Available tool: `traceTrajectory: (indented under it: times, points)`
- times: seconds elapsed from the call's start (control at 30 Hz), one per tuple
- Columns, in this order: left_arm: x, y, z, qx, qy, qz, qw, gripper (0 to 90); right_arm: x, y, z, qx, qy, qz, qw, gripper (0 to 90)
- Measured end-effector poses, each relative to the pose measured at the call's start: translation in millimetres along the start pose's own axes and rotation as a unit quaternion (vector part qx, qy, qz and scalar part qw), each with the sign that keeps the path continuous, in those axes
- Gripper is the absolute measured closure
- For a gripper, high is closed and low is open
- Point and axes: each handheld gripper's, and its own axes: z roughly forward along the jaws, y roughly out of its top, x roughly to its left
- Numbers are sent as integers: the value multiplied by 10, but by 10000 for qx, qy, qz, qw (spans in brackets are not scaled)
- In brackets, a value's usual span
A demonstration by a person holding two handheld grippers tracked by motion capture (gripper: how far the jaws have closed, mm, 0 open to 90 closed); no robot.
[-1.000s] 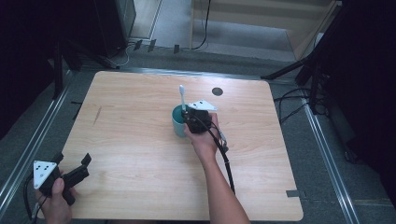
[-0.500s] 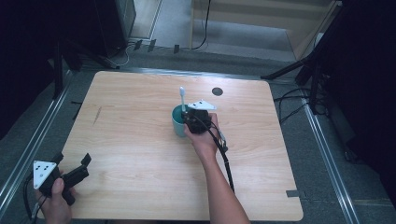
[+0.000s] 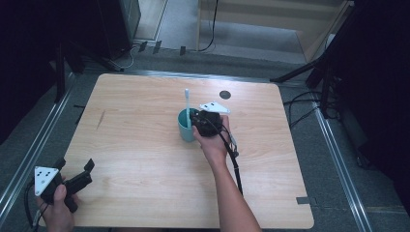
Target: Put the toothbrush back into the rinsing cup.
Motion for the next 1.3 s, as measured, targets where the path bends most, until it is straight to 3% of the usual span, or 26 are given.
traceTrajectory:
  times: [0.2, 0.37, 0.57, 0.7, 0.77, 1.03, 1.3]
  points:
    - [-1, 0, -1, 2, -4, 15, 10000, 60, -66, 71, -141, -202, -84, -9, 9998, 755]
    - [-6, 0, -1, 4, 7, 37, 10000, 60, -144, 113, -277, -382, -243, -4, 9990, 688]
    - [-8, 0, -1, 1, 0, 50, 10000, 60, -256, 137, -482, -629, -412, 80, 9971, 435]
    - [-9, 0, -1, 3, -1, 50, 10000, 60, -342, 106, -610, -700, -640, 109, 9954, 99]
    - [-9, 0, -1, 3, 3, 50, 10000, 60, -385, 75, -667, -695, -782, 102, 9945, 0]
    - [-14, -1, 1, -3, 17, 58, 10000, 60, -612, -98, -969, -911, -1046, 220, 9901, 0]
    - [-21, -2, 0, -2, 36, 110, 9999, 60, -837, -345, -1213, -908, -1278, 341, 9870, 0]
